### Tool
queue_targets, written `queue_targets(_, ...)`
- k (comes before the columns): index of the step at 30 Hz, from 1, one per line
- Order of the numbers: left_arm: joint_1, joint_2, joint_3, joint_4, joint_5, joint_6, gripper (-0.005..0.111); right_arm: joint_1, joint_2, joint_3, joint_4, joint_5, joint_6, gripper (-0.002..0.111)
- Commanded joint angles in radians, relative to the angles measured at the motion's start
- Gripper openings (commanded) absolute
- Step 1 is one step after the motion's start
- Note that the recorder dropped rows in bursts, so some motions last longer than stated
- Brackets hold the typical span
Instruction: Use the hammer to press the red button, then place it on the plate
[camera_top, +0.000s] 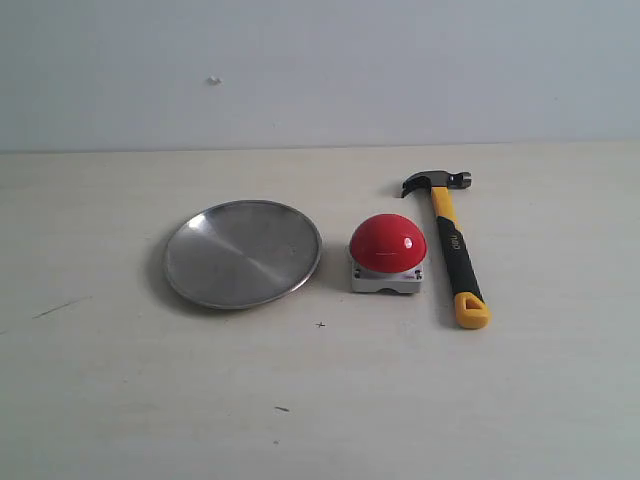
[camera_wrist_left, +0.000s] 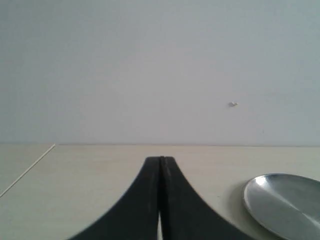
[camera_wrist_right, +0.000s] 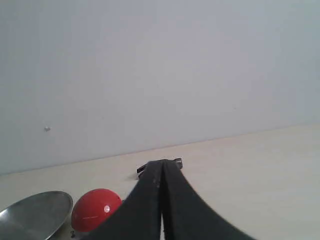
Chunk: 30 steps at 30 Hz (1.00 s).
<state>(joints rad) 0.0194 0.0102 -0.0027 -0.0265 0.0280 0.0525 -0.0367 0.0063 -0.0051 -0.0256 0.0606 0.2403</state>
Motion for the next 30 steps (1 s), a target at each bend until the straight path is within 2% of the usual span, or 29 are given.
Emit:
queue_targets(1,0.000,0.001,0.003,-0.002,-0.008,-0.005,0.000,-0.007,-0.006,0.005,0.001,-0.051,-0.004,0.000)
queue_targets(6,0.000,0.001,0.003,-0.002,-0.008,-0.005,0.000,-0.007,-0.006,0.005,0.026,-0.079,-0.001,0.000)
queue_targets(12,0.000,0.001,0.003,-0.002,-0.008,-0.005,0.000,-0.007,-0.006,0.005,0.178,-0.292,0.164,0.000)
queue_targets(19,0.000,0.001,0.003,-0.002,-0.008,-0.005,0.000,-0.007,-0.006,0.003,0.283,-0.564,0.146,0.000)
queue_targets(22,0.000,0.001,0.003,-0.002,-0.008,-0.005,0.000,-0.007,0.091,-0.124,0.377,-0.441,-0.010,0.000)
queue_targets(27,0.000,0.001,0.003,-0.002,-0.008,-0.005,0.000,-0.007,0.430,-0.418,0.390,-0.187,-0.298,0.000)
queue_targets(30,0.000,0.001,0.003,-0.002,-0.008,-0.005,0.000,-0.007,0.650,-0.580,0.392,-0.017,-0.350,0.000)
